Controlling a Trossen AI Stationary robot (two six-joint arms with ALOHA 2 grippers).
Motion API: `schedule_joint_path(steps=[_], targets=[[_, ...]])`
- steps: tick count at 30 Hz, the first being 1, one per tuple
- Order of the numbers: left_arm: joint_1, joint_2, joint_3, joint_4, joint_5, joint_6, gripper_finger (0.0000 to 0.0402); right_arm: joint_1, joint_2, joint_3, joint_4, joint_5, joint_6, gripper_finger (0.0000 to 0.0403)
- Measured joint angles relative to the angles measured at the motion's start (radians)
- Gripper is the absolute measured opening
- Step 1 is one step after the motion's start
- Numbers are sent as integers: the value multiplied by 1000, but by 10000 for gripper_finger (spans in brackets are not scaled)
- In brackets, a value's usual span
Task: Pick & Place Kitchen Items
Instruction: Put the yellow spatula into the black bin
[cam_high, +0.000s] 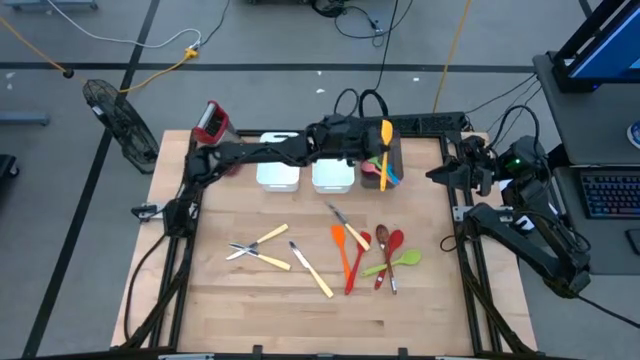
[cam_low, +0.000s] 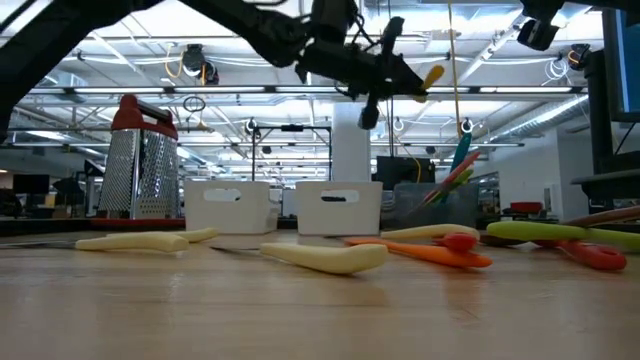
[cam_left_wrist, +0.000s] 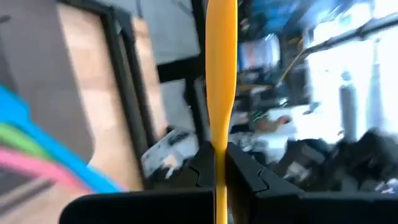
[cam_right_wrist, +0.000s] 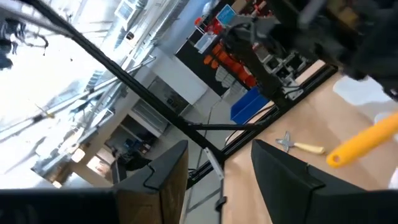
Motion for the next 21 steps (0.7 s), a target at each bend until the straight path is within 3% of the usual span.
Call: schedule_joint_path(steps=[10,14,17,21], targets=[[31,111,0,-5,10,-194,4,0,0,0,3,77,-241,169],[34,121,0,-32,-33,-221,4,0,0,0,4,76,-370,169],[34,122,0,-71,-90,-221,4,0,0,0,4,76,-403,169],[23,122,0,-88,-83,-250,4,0,0,0,4,76,-423,169]])
